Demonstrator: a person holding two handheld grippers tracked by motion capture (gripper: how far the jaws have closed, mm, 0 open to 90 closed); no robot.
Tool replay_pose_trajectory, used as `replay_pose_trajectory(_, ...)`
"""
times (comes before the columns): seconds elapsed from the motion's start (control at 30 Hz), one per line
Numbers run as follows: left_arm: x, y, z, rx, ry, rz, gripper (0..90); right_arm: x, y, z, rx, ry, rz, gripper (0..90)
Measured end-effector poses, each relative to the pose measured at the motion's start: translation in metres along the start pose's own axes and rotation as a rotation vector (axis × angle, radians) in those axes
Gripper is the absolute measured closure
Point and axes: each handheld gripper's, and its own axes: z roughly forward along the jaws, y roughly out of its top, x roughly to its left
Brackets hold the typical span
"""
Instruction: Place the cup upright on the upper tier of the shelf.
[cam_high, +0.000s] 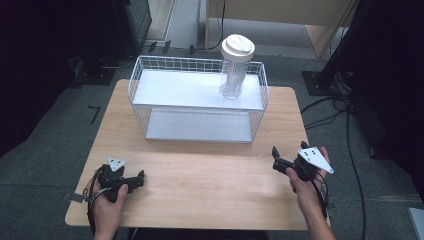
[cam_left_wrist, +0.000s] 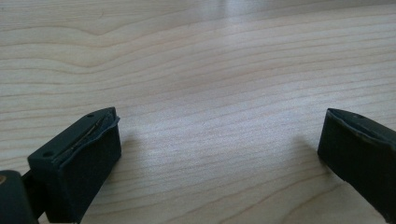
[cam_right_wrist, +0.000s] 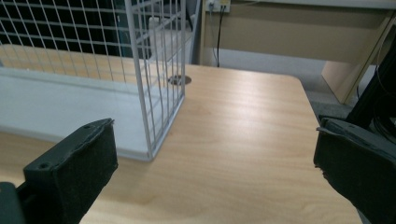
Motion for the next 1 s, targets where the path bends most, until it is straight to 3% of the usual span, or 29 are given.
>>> replay_pose_trajectory(0.43,0.0,0.0,0.0,0.0,0.0,0.0,0.0,-0.022,-0.05,-0.014,0.139,-0.013,0.033,0.0)
replay_pose_trajectory(0.63,0.0,0.0,0.0,0.0,0.0,0.0,0.0,-0.034,-0.064,-0.028,0.179,-0.014,0.059,0.0)
replay_pose_trajectory(0.8,0.0,0.0,0.0,0.0,0.001,0.0,0.0,-0.04,-0.073,-0.034,0.224,-0.021,0.048,0.0)
replay_pose_trajectory(1.0,0.0,0.0,0.0,0.001,0.0,0.001,0.0,-0.046,-0.08,-0.035,0.325,-0.033,0.072,0.0)
